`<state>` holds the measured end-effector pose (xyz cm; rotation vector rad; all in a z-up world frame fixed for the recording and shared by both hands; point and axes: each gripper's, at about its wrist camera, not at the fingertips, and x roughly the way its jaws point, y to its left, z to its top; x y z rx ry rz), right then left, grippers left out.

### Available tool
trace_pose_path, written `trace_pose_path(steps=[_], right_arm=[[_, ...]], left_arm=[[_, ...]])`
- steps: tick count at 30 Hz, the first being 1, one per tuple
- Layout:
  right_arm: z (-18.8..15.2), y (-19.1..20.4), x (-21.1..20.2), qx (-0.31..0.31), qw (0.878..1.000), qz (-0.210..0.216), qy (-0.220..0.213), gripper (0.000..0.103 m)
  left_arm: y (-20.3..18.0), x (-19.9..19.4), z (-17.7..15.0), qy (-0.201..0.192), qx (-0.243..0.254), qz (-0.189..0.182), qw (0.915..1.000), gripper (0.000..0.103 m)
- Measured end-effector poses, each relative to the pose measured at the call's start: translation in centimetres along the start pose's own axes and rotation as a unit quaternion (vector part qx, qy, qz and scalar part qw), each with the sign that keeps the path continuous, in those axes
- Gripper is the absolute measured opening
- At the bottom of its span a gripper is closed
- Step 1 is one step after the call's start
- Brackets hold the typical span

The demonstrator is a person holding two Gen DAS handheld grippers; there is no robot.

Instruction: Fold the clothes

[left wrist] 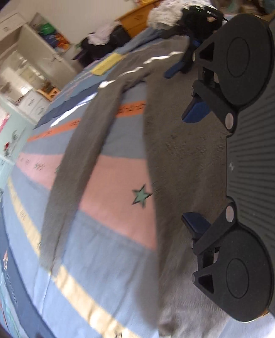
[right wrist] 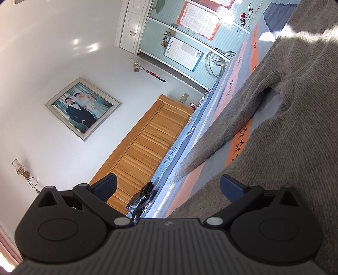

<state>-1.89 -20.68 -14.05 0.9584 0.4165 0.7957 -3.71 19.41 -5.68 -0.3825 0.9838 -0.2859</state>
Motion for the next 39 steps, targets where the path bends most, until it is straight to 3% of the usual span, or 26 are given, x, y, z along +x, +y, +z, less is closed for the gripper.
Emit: trace_pose_path(steps=[4, 7, 8, 9, 10, 12, 14, 15, 17, 21, 23, 25, 30, 31, 34, 35, 37, 38, 39], right_arm=[[0.3, 0.4, 0.5, -0.005, 1.000, -0.012, 0.014, 0.103], [1.1, 2.7, 2.5, -0.052, 0.994, -0.040, 0.091, 0.103], [1.2, 4.4, 3.3, -0.114, 0.984, -0.061, 0.120, 0.103], [1.2, 6.3, 4.3, -0.179, 0.969, -0.084, 0.150, 0.103], [0.9, 8.0, 5.2, -0.259, 0.943, -0.122, 0.170, 0.103], [-0.5, 9.6, 7.7, -0.390, 0.872, -0.186, 0.229, 0.103], [-2.0, 9.5, 9.9, -0.461, 0.808, -0.219, 0.293, 0.103], [-2.6, 9.3, 10.8, -0.483, 0.785, -0.224, 0.316, 0.102], [-3.2, 8.8, 12.3, -0.514, 0.755, -0.231, 0.335, 0.102], [-2.0, 7.7, 15.7, -0.511, 0.757, -0.231, 0.336, 0.102], [-0.8, 7.2, 16.9, -0.489, 0.774, -0.238, 0.325, 0.102], [-0.6, 7.1, 17.3, -0.492, 0.774, -0.262, 0.299, 0.102], [-0.6, 9.2, 14.0, -0.468, 0.807, -0.231, 0.277, 0.102], [-0.8, 9.4, 13.6, -0.467, 0.807, -0.224, 0.284, 0.102], [-1.5, 10.1, 13.5, -0.494, 0.789, -0.212, 0.298, 0.102], [-1.4, 10.4, 13.6, -0.497, 0.791, -0.212, 0.288, 0.102], [-0.6, 11.0, 14.1, -0.470, 0.817, -0.184, 0.279, 0.102], [-0.5, 11.1, 14.7, -0.463, 0.820, -0.176, 0.288, 0.102], [-1.1, 10.7, 15.6, -0.481, 0.802, -0.184, 0.302, 0.102]], left_arm=[[0.5, 2.5, 1.4, -0.024, 0.008, 0.048, 0.9985, 0.090], [1.1, 2.9, 2.9, -0.037, -0.011, 0.051, 0.9980, 0.090], [1.1, 2.8, 3.0, -0.037, -0.010, 0.054, 0.9978, 0.090], [1.1, 2.4, 2.9, -0.039, -0.013, 0.051, 0.9978, 0.090], [1.2, 1.9, 2.7, -0.044, -0.019, 0.043, 0.9979, 0.090], [1.4, 0.5, 2.0, -0.055, -0.031, 0.024, 0.9977, 0.090], [1.7, -0.9, 1.2, -0.064, -0.041, 0.008, 0.9971, 0.093], [1.7, -1.5, 0.7, -0.066, -0.043, 0.006, 0.9969, 0.094], [1.9, -2.5, -0.2, -0.068, -0.049, 0.003, 0.9965, 0.095], [1.9, -2.9, -1.1, -0.072, -0.057, 0.009, 0.9957, 0.096], [2.1, -2.8, -1.2, -0.075, -0.061, 0.015, 0.9952, 0.096], [2.3, -2.6, -1.4, -0.072, -0.066, 0.013, 0.9952, 0.097], [3.1, -2.2, -1.7, -0.066, -0.062, 0.025, 0.9956, 0.097], [3.3, -2.2, -1.8, -0.065, -0.061, 0.029, 0.9956, 0.097], [3.6, -2.7, -2.0, -0.063, -0.051, 0.032, 0.9962, 0.097], [3.7, -2.8, -2.0, -0.062, -0.048, 0.035, 0.9963, 0.098], [4.1, -3.0, -2.2, -0.056, -0.047, 0.043, 0.9964, 0.098], [4.5, -3.0, -2.3, -0.054, -0.048, 0.042, 0.9965, 0.098], [4.7, -2.9, -2.2, -0.052, -0.048, 0.038, 0.9967, 0.098]])
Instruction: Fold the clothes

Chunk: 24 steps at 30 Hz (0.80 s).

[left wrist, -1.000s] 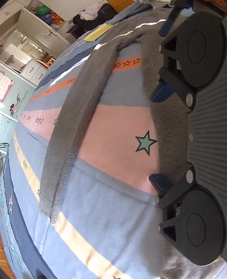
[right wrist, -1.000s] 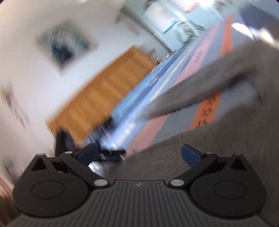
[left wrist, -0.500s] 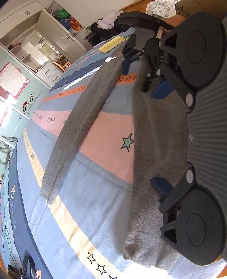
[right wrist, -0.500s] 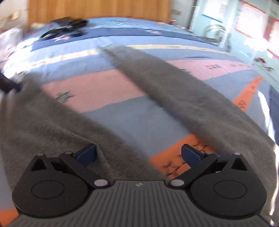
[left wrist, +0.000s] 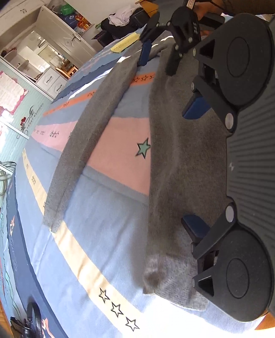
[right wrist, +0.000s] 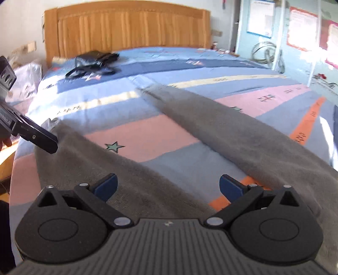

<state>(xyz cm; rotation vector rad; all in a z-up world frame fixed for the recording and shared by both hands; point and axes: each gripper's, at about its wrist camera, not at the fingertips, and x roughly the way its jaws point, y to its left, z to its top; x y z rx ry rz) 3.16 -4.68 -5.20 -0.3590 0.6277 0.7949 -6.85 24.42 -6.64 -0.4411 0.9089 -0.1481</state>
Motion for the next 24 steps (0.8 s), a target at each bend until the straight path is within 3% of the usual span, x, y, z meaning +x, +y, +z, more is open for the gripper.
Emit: trace_pose_path(steps=[3, 7, 10, 15, 18, 22, 24], right_arm=[[0.2, 1.3, 3.5, -0.076, 0.995, -0.033, 0.057, 0.102], [1.0, -0.9, 5.3, -0.008, 0.999, -0.042, 0.027, 0.102], [1.0, -2.2, 4.7, 0.056, 0.996, -0.064, 0.007, 0.102], [1.0, -1.1, 1.2, 0.064, 0.998, 0.009, -0.028, 0.102], [2.3, 1.3, 2.1, 0.007, 1.000, 0.027, -0.011, 0.102], [3.6, 4.7, 6.1, -0.088, 0.994, 0.039, 0.043, 0.102], [4.1, 5.9, 7.7, -0.131, 0.991, 0.013, 0.028, 0.102]], left_arm=[[0.0, 1.0, 0.8, -0.001, 0.015, 0.009, 0.9998, 0.102], [-0.9, 2.9, 3.0, -0.021, 0.049, 0.054, 0.9971, 0.100], [-0.5, 3.1, 3.8, -0.024, 0.044, 0.059, 0.9970, 0.099], [1.8, -0.7, 3.0, -0.057, -0.005, 0.008, 0.9983, 0.099], [2.7, -2.8, 2.1, -0.068, -0.017, 0.005, 0.9975, 0.100], [3.2, -3.9, 1.4, -0.066, -0.023, 0.005, 0.9975, 0.101], [3.3, -3.9, 1.5, -0.068, -0.027, 0.007, 0.9973, 0.101]])
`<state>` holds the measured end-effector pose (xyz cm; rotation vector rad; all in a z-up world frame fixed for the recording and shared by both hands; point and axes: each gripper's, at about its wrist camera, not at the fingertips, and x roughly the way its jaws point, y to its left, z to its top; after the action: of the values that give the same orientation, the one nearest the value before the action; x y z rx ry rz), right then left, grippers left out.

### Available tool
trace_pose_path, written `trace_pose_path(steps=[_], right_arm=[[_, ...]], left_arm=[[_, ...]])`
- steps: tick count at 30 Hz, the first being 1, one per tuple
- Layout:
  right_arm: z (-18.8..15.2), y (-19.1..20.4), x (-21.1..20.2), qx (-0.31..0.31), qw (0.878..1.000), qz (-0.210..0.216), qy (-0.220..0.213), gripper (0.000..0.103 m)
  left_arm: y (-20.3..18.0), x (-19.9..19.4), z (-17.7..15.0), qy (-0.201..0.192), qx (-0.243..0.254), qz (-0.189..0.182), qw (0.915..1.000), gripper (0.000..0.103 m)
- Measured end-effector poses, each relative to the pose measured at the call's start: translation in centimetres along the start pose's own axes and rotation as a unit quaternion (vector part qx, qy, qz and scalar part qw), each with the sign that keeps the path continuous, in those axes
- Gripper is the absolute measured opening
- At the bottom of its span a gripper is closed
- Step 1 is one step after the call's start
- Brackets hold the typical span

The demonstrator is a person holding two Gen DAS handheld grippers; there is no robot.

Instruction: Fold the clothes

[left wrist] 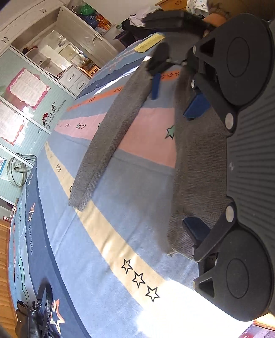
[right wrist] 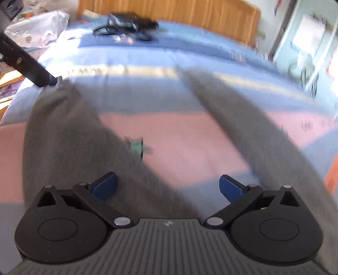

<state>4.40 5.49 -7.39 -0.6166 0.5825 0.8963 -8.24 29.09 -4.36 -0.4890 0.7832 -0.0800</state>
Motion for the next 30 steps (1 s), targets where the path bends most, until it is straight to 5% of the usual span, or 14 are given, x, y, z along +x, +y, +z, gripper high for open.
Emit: trace_pose_path(steps=[4, 8, 12, 14, 19, 24, 26, 30], right_arm=[[1.6, -1.3, 1.7, 0.008, 0.995, -0.103, 0.005, 0.099], [0.8, -2.2, -1.8, 0.072, 0.997, -0.024, -0.027, 0.097], [0.5, 1.1, -3.1, 0.010, 0.998, 0.052, -0.015, 0.097], [0.5, 2.1, -0.8, -0.030, 1.000, 0.005, 0.002, 0.102], [2.0, -0.5, 2.1, 0.056, 0.996, -0.067, -0.004, 0.098], [2.0, 1.6, -0.8, 0.072, 0.996, 0.015, -0.046, 0.095], [2.2, 2.8, -0.1, 0.053, 0.997, 0.038, -0.027, 0.095], [2.6, 2.0, 2.6, 0.061, 0.998, -0.014, -0.004, 0.102]], left_arm=[[0.3, 0.0, 0.4, -0.005, -0.008, 0.003, 0.9999, 0.101], [1.1, -0.4, 0.7, -0.008, -0.024, 0.000, 0.9997, 0.101], [1.6, -0.5, 0.8, -0.014, -0.044, -0.003, 0.9989, 0.101], [1.7, -0.6, 0.8, -0.020, -0.056, -0.001, 0.9982, 0.101], [2.1, -1.7, 1.1, -0.036, -0.082, -0.005, 0.9960, 0.102], [2.6, -1.6, 0.9, -0.024, -0.091, -0.022, 0.9953, 0.102], [2.5, -0.9, 0.6, -0.005, -0.089, -0.035, 0.9954, 0.102], [3.1, 0.6, -0.3, 0.017, -0.097, 0.001, 0.9952, 0.102]])
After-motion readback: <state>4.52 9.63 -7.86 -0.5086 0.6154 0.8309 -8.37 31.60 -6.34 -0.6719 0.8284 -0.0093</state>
